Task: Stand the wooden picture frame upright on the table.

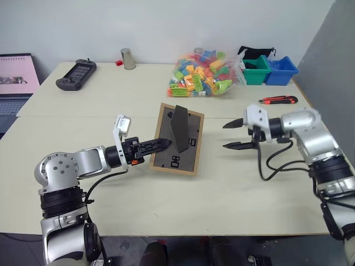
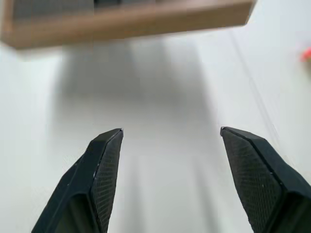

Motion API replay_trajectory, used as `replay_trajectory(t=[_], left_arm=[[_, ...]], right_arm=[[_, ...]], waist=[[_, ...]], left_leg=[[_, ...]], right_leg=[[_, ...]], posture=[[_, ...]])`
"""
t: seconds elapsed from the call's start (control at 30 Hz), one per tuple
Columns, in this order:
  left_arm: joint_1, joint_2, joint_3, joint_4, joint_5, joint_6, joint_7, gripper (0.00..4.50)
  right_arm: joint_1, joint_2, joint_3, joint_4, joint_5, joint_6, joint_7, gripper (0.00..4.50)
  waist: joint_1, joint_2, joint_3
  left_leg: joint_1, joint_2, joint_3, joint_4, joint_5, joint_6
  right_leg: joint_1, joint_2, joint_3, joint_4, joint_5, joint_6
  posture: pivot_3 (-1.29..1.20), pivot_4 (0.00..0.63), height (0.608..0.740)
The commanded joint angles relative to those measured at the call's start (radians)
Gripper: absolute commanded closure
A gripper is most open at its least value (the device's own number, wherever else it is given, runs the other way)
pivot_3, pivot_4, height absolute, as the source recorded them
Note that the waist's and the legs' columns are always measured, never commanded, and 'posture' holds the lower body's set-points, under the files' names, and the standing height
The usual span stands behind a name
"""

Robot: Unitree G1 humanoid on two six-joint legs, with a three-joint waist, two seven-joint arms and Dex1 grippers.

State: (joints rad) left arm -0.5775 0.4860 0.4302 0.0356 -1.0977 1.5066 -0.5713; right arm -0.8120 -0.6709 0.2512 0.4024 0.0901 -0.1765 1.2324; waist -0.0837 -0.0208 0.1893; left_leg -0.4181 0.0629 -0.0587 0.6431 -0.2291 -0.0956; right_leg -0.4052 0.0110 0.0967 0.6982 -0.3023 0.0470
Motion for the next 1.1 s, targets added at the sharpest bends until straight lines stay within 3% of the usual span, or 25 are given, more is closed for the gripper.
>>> replay_trajectory(t=[0.03, 0.17, 0.43, 0.63, 0.97, 1.1], left_arm=[[-0.054, -0.011, 0.060, 0.034, -0.076, 0.040, 0.019, 3.14], [-0.085, -0.023, 0.076, 0.069, -0.100, 0.086, 0.048, 3.14], [-0.099, -0.050, 0.095, 0.094, -0.181, 0.108, 0.133, 3.14], [-0.093, -0.056, 0.108, 0.088, -0.235, 0.108, 0.192, 3.14], [-0.066, -0.050, 0.103, 0.081, -0.303, 0.092, 0.253, 3.14], [-0.057, -0.049, 0.086, 0.067, -0.316, 0.075, 0.263, 3.14]], right_arm=[[-0.026, 0.012, -0.037, 0.143, -0.329, -0.689, -0.417, 1.11], [-0.074, 0.029, -0.064, 0.241, -0.645, -0.983, -0.835, 1.11], [-0.164, 0.062, 0.078, 0.302, -1.115, -0.981, -1.432, 1.11], [-0.222, 0.072, 0.219, 0.343, -1.269, -0.950, -1.679, 1.11], [-0.305, 0.098, 0.352, 0.350, -1.343, -0.939, -1.894, 1.11], [-0.339, 0.113, 0.396, 0.382, -1.357, -0.935, -1.934, 1.85]], waist=[[-0.001, 0.000, 0.000], [-0.001, 0.000, 0.000], [0.001, 0.000, 0.000], [0.000, 0.000, 0.000], [0.000, -0.001, -0.001], [0.000, -0.001, -0.001]], left_leg=[[0.001, 0.000, 0.000, 0.000, 0.000, -0.001], [0.001, 0.000, 0.000, 0.000, 0.002, -0.003], [0.001, 0.000, 0.000, 0.001, 0.002, -0.004], [0.002, -0.001, 0.000, 0.001, 0.003, -0.005], [0.002, -0.002, 0.000, 0.001, 0.003, -0.004], [0.002, -0.002, 0.000, 0.001, 0.003, -0.004]], right_leg=[[0.000, 0.000, 0.000, 0.000, 0.000, 0.000], [0.000, 0.000, 0.000, 0.001, 0.000, 0.000], [0.000, 0.000, 0.001, 0.002, 0.000, 0.000], [0.000, -0.001, 0.002, 0.003, 0.000, 0.000], [0.000, -0.002, 0.001, 0.004, 0.000, 0.000], [0.000, -0.003, 0.001, 0.004, 0.000, 0.000]], posture=[[0.00, 0.150, 0.740], [0.00, 0.150, 0.740], [0.00, 0.150, 0.740], [0.00, 0.150, 0.740], [0.00, 0.150, 0.740], [0.00, 0.150, 0.740]])
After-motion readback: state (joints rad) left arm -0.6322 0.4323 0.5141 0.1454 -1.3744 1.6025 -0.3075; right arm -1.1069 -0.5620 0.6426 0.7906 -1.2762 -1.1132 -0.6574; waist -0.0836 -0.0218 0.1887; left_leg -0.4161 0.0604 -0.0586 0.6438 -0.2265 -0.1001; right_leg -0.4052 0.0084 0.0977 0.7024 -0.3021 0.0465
